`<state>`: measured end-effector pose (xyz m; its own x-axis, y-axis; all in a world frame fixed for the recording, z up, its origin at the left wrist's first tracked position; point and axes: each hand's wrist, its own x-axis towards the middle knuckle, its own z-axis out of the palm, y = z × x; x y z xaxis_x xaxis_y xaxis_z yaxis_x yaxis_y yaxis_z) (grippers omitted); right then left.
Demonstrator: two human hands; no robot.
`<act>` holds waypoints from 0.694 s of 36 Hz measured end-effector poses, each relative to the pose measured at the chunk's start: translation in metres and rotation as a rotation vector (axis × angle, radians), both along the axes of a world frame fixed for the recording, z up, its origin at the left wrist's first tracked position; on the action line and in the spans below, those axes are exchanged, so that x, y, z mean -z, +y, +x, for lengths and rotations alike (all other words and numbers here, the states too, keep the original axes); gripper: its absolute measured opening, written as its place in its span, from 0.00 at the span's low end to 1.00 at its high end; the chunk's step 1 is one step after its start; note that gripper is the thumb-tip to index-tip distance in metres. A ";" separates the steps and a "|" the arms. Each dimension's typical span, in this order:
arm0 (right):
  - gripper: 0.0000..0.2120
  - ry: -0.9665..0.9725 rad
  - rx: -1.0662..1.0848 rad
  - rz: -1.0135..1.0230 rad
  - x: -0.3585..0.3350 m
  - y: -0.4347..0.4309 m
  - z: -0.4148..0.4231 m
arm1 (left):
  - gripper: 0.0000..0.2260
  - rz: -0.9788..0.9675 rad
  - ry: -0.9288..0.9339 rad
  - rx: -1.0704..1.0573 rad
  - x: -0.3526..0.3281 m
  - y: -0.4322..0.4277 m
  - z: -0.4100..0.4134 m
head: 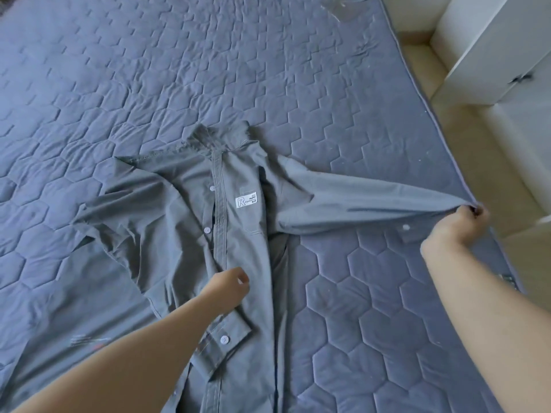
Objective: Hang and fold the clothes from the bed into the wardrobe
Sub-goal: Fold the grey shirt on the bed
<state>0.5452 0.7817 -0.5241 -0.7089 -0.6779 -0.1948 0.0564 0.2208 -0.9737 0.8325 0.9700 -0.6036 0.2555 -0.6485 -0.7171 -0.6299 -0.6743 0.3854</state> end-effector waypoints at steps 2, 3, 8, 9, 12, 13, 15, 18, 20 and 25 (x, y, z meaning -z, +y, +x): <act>0.27 -0.037 -0.057 -0.004 0.009 0.005 0.002 | 0.04 0.012 -0.002 -0.018 0.003 0.005 0.007; 0.31 -0.033 -0.098 0.018 0.016 0.013 0.006 | 0.04 0.013 -0.013 -0.023 0.005 0.007 0.011; 0.32 0.128 -0.508 0.315 0.065 0.088 0.050 | 0.06 0.036 -0.084 -0.084 0.015 0.025 0.021; 0.29 0.116 -0.598 0.412 0.079 0.108 0.060 | 0.06 0.066 -0.101 -0.090 0.017 0.031 0.023; 0.15 0.101 -0.809 0.630 0.110 0.169 0.089 | 0.06 0.165 -0.160 -0.050 0.021 0.051 0.028; 0.10 0.085 -0.858 0.668 0.115 0.186 0.099 | 0.05 0.187 -0.180 -0.037 0.023 0.058 0.030; 0.11 0.058 -0.968 0.727 0.121 0.218 0.117 | 0.04 0.214 -0.204 -0.041 0.025 0.073 0.034; 0.13 0.062 -1.102 0.793 0.124 0.255 0.136 | 0.08 0.230 -0.169 -0.151 0.030 0.094 0.035; 0.12 0.076 -1.139 0.809 0.123 0.271 0.144 | 0.16 0.169 -0.104 -0.415 0.034 0.102 0.033; 0.14 0.157 -1.207 0.864 0.116 0.282 0.157 | 0.38 0.056 0.021 -1.013 0.039 0.094 0.021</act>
<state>0.7025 1.0641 -0.6402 0.1299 -0.5743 -0.8083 -0.6664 0.5531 -0.5000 0.8533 1.0640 -0.6428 0.6533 -0.0987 -0.7507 0.2553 -0.9047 0.3412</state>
